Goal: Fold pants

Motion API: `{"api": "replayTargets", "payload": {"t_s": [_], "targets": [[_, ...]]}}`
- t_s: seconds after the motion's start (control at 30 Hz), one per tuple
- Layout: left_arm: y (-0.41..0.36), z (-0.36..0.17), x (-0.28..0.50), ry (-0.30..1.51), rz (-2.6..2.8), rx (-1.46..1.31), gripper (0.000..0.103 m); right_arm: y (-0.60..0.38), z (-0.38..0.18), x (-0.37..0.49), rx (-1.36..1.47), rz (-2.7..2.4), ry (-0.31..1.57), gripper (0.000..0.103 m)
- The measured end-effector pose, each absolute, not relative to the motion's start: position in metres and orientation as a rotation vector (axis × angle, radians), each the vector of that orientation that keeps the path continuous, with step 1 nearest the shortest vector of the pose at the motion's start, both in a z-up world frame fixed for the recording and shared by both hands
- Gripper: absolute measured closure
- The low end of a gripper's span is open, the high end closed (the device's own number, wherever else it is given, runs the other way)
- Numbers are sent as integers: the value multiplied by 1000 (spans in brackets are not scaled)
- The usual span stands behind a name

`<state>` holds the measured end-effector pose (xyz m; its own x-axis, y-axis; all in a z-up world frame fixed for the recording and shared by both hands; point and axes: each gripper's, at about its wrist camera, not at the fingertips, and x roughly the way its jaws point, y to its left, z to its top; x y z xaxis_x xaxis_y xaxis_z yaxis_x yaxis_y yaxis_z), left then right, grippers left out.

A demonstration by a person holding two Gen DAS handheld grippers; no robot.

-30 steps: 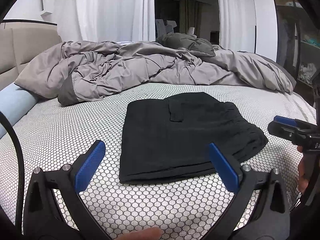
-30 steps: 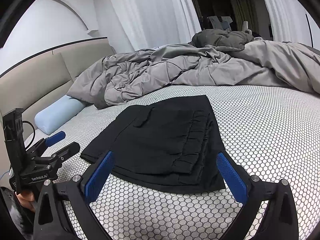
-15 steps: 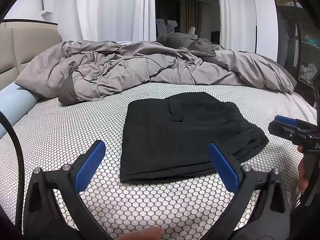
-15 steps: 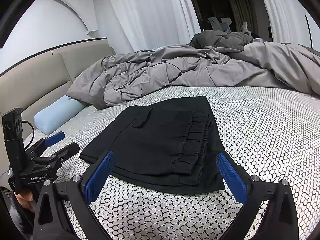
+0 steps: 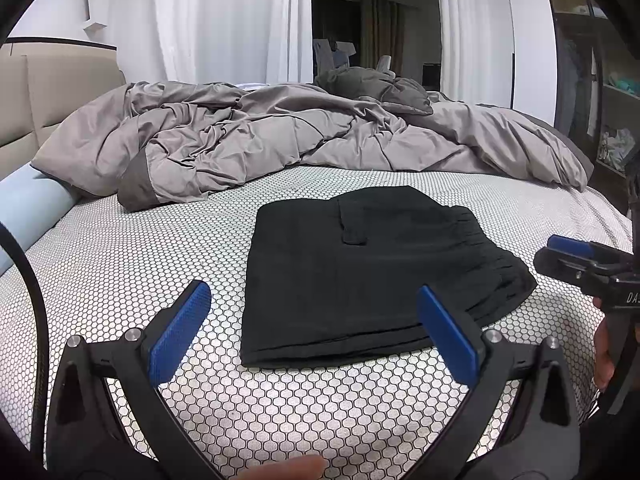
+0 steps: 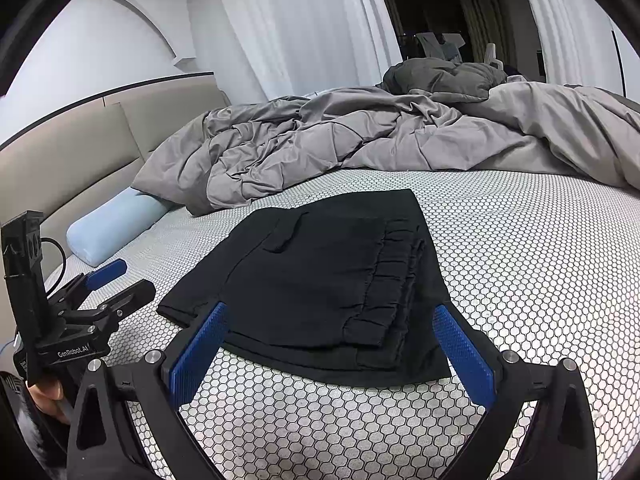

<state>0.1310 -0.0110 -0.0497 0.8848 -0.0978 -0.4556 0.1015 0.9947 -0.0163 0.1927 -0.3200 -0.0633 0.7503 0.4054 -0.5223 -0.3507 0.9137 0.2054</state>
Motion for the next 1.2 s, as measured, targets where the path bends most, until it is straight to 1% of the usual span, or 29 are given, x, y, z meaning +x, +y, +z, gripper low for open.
{"api": "replayTargets", "payload": {"t_s": [1.2], "targets": [[-7,-49,132,473,-112,8,1,-323,-67,197,80,418,592,0]]}}
